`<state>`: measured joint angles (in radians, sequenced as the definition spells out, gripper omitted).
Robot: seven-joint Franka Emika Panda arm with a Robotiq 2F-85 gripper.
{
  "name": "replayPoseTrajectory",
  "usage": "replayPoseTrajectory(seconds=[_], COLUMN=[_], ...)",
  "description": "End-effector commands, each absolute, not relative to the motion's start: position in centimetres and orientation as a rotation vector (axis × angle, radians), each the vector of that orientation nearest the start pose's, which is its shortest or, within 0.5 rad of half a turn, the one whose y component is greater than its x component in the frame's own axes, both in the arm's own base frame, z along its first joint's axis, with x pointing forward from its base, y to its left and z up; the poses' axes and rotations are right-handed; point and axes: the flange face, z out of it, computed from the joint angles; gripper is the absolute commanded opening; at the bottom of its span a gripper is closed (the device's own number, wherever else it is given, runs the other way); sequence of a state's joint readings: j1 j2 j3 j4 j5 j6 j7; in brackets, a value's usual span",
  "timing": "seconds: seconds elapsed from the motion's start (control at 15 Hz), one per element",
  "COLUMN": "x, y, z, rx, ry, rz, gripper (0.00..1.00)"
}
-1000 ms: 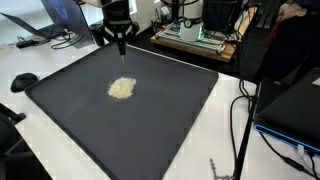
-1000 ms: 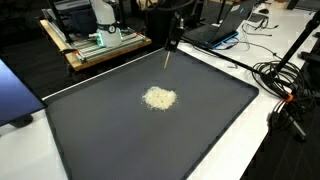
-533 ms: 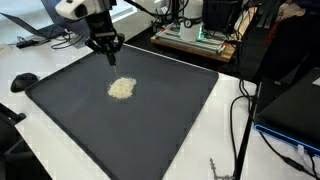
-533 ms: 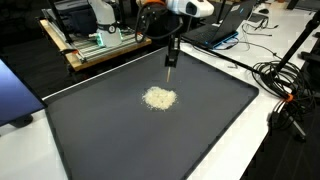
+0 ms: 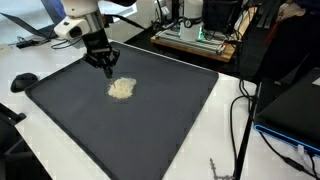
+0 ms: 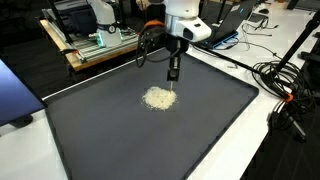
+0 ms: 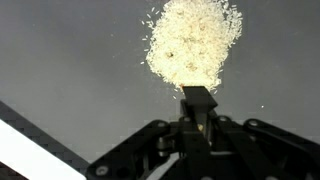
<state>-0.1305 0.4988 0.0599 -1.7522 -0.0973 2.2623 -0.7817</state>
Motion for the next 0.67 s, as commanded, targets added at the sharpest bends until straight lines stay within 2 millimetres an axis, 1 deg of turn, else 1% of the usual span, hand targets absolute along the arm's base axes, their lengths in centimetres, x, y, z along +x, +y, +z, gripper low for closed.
replayPoseTrajectory(seconds=[0.0,0.13,0.6], x=[67.3,67.4,67.4], y=[-5.8,-5.9,-6.3], z=[27.6,27.0,26.3], rx=[-2.965,-2.973,-2.991], ry=[-1.162,-1.159,-1.144], rz=[-0.015,0.009,0.074], gripper=[0.03,0.03,0.03])
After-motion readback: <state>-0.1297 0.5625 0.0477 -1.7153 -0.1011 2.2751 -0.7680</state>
